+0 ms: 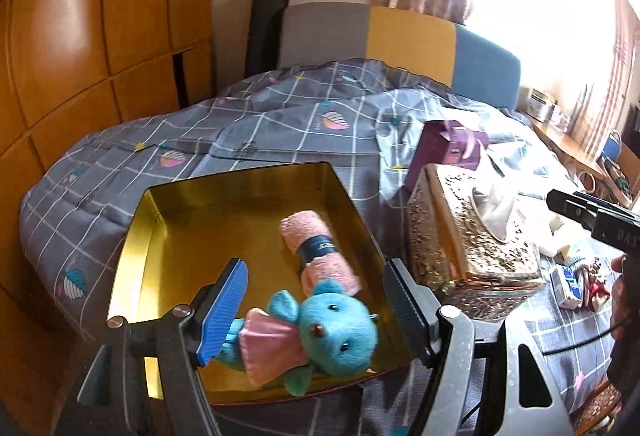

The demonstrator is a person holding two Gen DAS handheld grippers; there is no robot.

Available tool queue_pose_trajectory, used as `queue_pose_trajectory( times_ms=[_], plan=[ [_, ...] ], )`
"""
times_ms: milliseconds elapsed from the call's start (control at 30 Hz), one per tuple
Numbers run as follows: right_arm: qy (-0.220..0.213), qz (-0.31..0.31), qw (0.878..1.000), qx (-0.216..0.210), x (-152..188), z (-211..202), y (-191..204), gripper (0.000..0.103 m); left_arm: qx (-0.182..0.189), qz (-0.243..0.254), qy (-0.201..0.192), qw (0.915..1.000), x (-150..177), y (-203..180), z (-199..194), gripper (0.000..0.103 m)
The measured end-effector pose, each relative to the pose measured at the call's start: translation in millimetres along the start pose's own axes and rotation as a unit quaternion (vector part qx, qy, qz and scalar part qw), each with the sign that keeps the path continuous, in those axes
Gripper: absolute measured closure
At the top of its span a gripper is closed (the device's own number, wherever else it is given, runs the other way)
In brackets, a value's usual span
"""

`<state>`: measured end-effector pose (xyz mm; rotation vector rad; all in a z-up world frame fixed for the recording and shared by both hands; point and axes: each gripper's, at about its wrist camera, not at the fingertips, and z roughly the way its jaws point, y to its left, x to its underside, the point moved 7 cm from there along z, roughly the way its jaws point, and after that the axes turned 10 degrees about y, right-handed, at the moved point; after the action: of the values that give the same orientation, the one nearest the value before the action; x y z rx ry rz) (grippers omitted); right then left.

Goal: Organize soft objects
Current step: 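Carry the blue plush bear to the gold tray and release it with the right gripper, then move the left tool to the white wrapped packet and grasp it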

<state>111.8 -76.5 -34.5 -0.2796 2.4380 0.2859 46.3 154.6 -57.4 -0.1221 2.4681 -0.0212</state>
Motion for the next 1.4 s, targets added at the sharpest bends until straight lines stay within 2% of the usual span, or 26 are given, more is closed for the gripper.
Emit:
queue_pose_trajectory(
  times_ms=[267, 533, 700, 867, 933, 1033, 1233, 1400],
  plan=[
    [-0.014, 0.070, 0.996, 0.062, 10, -15, -76, 0.017, 0.005, 0.025, -0.017, 0.9995, -9, -19, -10, 0.031],
    [-0.018, 0.134, 0.980, 0.144, 21, -30, -165, 0.016, 0.018, 0.056, -0.029, 0.9979, -19, -46, -16, 0.031],
    [-0.026, 0.181, 0.961, 0.206, 33, -40, -229, 0.015, 0.026, 0.079, -0.034, 0.9959, -23, -67, -19, 0.031],
    [-0.030, 0.247, 0.934, 0.255, 56, -46, -289, 0.015, 0.039, 0.107, -0.039, 0.9927, -29, -94, -23, 0.031],
    [-0.018, 0.287, 0.923, 0.254, 68, -43, -309, 0.015, 0.049, 0.117, -0.043, 0.9910, -33, -107, -26, 0.031],
    [-0.025, 0.352, 0.911, 0.214, 79, -45, -327, 0.015, 0.064, 0.134, -0.045, 0.9879, -37, -128, -27, 0.031],
    [-0.028, 0.411, 0.893, 0.182, 95, -48, -339, 0.015, 0.095, 0.175, -0.049, 0.9787, -40, -175, -31, 0.031],
    [-0.017, 0.447, 0.881, 0.152, 104, -41, -344, 0.015, 0.128, 0.210, -0.034, 0.9687, -33, -215, -30, 0.031]
  ],
)
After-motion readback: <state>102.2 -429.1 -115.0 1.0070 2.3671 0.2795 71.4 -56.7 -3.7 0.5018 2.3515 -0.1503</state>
